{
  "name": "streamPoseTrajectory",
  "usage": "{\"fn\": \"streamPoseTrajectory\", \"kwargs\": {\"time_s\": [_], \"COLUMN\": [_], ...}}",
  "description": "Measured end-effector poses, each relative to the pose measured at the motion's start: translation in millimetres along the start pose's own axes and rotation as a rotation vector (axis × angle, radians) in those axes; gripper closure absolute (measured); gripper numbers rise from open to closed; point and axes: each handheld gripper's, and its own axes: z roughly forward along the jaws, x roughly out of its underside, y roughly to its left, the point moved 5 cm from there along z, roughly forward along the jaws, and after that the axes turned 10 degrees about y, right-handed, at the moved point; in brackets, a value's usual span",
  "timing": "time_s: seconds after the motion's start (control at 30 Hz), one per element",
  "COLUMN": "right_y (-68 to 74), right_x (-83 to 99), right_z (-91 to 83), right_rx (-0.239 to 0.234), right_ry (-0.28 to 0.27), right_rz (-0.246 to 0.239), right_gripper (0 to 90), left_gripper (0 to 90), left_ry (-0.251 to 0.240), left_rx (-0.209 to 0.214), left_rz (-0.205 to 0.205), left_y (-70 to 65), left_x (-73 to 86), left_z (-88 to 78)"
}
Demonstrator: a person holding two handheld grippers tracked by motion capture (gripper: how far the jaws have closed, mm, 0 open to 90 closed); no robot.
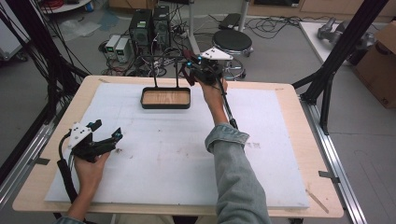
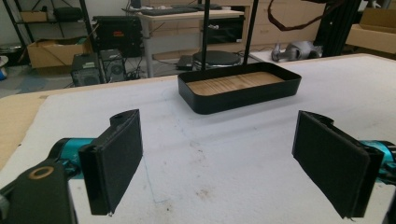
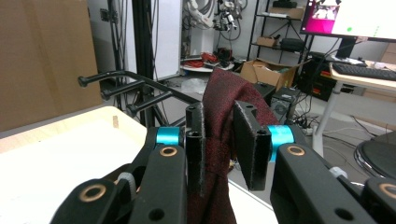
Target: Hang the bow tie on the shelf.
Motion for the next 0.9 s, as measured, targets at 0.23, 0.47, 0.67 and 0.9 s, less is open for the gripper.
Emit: {"fn": "streamPoseTrajectory", "kwargs": {"time_s": [0.23,0.47,0.67,0.9], "right_y": [-6.7,-11.9,-15.0,-16.9], "right_x": [2.2,6.3,13.2,18.3], "right_z": [5.9,6.8,9.6,11.2], "right_rx": [0.031,0.041,0.073,0.089], "right_ry": [0.020,0.037,0.089,0.121], "right_rz": [-0.005,0.004,-0.009,-0.020], "right_gripper": [74.7,74.5,74.1,73.7], "left_gripper": [16.6,16.6,16.6,16.7], "left_ry": [-0.001,-0.001,-0.003,0.000], "left_rx": [-0.001,0.001,0.000,0.001], "left_rz": [0.001,0.000,-0.005,-0.003], "left_y": [0.0,-0.1,-0.2,-0.2], "left_x": [0.0,0.1,0.2,0.3], "left_z": [0.1,-0.3,-0.9,-0.8]}}
